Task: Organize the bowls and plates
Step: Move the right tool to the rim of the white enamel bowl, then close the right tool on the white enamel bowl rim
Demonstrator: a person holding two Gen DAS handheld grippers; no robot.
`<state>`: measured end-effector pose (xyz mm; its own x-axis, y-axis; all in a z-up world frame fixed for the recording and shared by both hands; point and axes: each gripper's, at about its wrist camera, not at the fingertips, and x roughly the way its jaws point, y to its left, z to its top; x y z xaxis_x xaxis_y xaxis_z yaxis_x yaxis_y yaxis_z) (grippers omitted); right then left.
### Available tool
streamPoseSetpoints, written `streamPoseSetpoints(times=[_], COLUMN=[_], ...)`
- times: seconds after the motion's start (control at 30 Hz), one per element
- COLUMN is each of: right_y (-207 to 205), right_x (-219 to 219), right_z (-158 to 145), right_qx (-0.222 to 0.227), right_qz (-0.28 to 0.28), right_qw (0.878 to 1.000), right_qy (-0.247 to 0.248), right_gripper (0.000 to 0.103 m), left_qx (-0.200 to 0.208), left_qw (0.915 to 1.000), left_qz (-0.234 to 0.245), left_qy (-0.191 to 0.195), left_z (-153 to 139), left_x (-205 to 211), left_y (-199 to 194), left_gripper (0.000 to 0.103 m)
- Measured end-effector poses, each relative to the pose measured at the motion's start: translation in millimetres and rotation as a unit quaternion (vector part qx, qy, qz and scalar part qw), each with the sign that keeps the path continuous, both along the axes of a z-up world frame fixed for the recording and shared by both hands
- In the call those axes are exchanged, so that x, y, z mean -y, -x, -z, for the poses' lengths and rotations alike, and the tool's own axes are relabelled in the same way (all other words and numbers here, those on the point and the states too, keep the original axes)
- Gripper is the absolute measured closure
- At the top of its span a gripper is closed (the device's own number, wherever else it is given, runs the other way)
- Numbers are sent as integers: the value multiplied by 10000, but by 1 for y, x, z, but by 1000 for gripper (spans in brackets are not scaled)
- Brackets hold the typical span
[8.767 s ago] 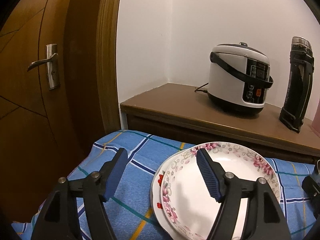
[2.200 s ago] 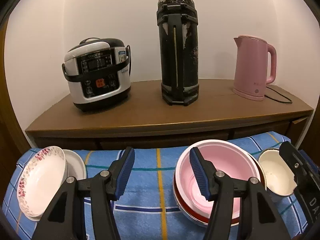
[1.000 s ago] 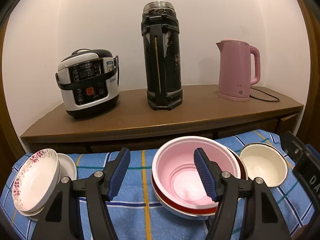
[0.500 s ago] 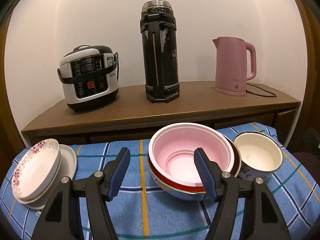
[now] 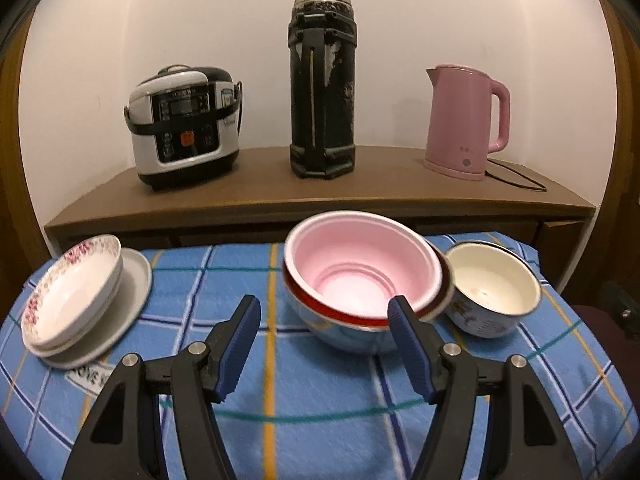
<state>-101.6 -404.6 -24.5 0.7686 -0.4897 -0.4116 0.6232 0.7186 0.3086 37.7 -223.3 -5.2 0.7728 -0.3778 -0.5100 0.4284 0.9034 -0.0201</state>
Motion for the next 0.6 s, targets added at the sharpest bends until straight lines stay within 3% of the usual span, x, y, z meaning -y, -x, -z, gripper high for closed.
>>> streamPoseSetpoints(times=[0.13,0.2,0.3,0.43,0.6], right_y=[-2,-6,-12,-26,-41], right_x=[7,11,17,30,54], right_z=[4,5,5,3,3], right_qx=[-116,-191,-241,-279,-241], right_qz=[-209,-388,-696,-1057,-1294], right_qw=[9995,9987,9963,9917,9855], right_qy=[-187,-270,-436,-680,-1073], right_gripper=[53,59,59,59,59], left_qx=[-200,-373,-749,-1285,-1540], left_qw=[9997,9990,9959,9878,9821], left_qz=[98,115,225,213,167], left_qy=[82,200,446,847,1076], left_z=[2,3,4,5,6], left_x=[12,17,25,38,58], left_y=[12,16,18,15,13], left_gripper=[35,47,65,74,78])
